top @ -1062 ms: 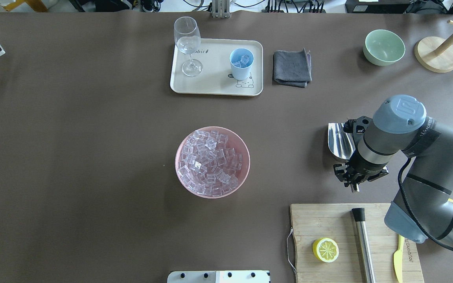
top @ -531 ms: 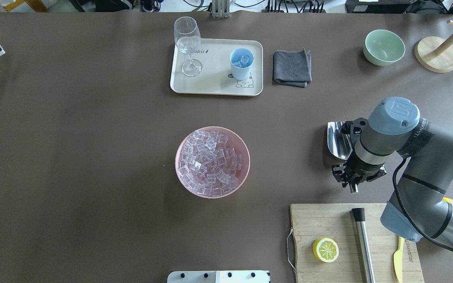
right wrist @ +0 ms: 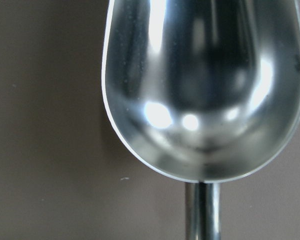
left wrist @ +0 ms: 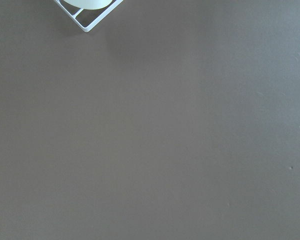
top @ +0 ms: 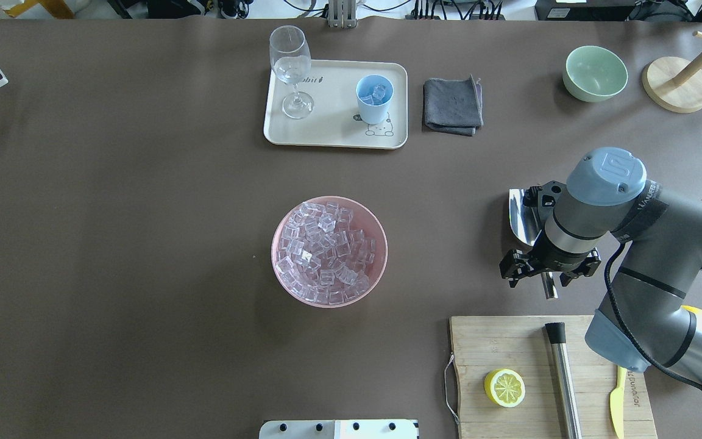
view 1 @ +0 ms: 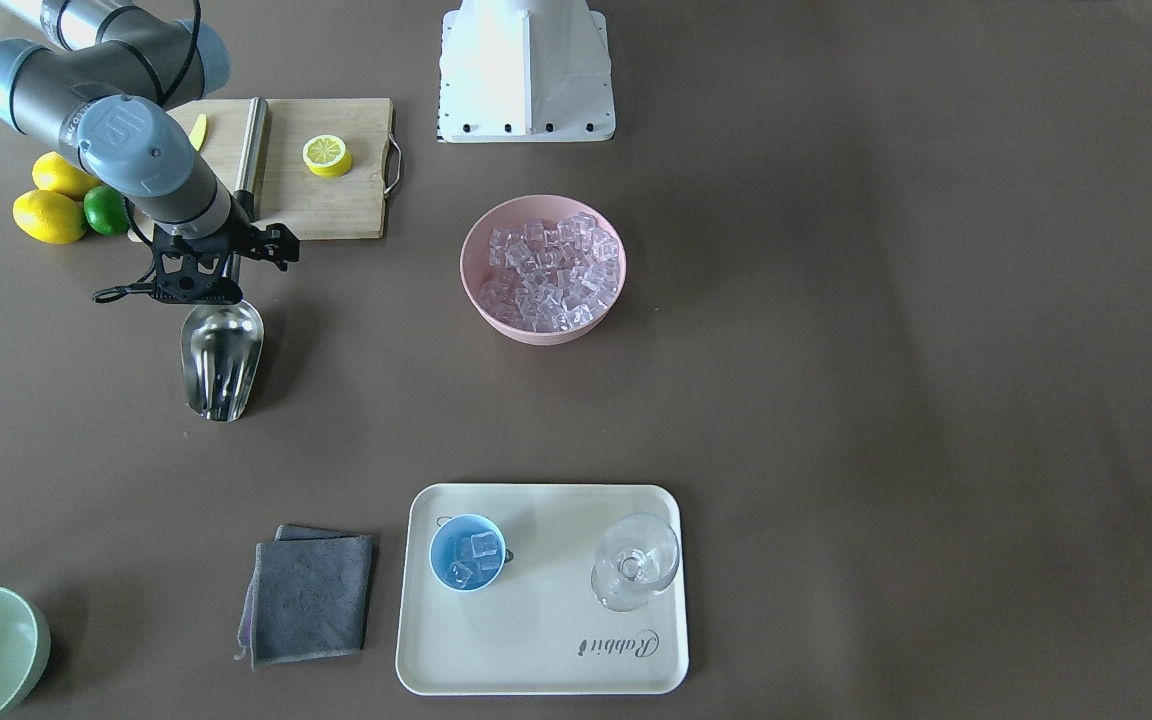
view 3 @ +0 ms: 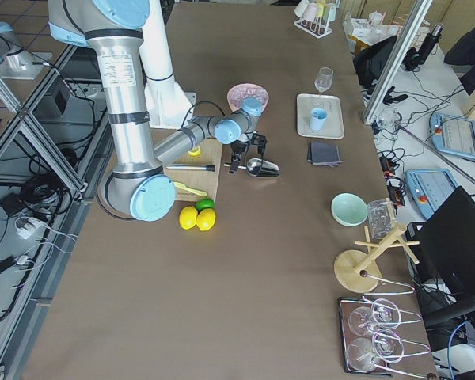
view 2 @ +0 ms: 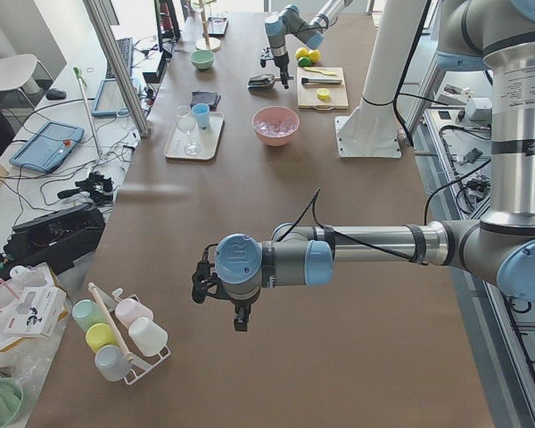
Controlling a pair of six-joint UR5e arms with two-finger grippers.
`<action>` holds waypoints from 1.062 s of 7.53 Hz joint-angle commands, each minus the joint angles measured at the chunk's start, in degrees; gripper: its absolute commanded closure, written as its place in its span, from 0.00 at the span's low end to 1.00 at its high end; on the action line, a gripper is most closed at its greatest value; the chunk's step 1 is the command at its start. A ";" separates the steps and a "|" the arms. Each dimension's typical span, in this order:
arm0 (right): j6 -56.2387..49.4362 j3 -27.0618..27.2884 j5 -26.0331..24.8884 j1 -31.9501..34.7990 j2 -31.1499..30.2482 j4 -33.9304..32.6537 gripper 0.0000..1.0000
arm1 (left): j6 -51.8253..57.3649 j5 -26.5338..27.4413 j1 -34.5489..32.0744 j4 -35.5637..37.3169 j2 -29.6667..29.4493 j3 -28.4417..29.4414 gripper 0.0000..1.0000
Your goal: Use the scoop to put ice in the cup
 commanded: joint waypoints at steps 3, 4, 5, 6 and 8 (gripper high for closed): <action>-7.29 2.49 1.44 6.82 -0.31 -4.98 0.00 | -0.18 3.90 -0.56 0.00 0.04 -1.33 0.02; -12.30 3.37 1.62 9.98 -0.66 -6.67 0.00 | -0.27 4.01 -0.57 0.00 0.04 -1.16 0.02; -17.75 4.16 1.62 13.40 -1.10 -9.38 0.00 | -0.27 3.84 -0.65 0.09 0.22 -1.24 0.02; -21.54 5.04 1.62 16.83 -3.19 -10.54 0.00 | -0.80 3.92 -0.57 0.09 0.04 -1.16 0.02; -33.46 7.07 2.58 27.88 -11.95 -10.20 0.00 | -7.72 4.01 -0.57 0.09 0.22 -1.07 0.02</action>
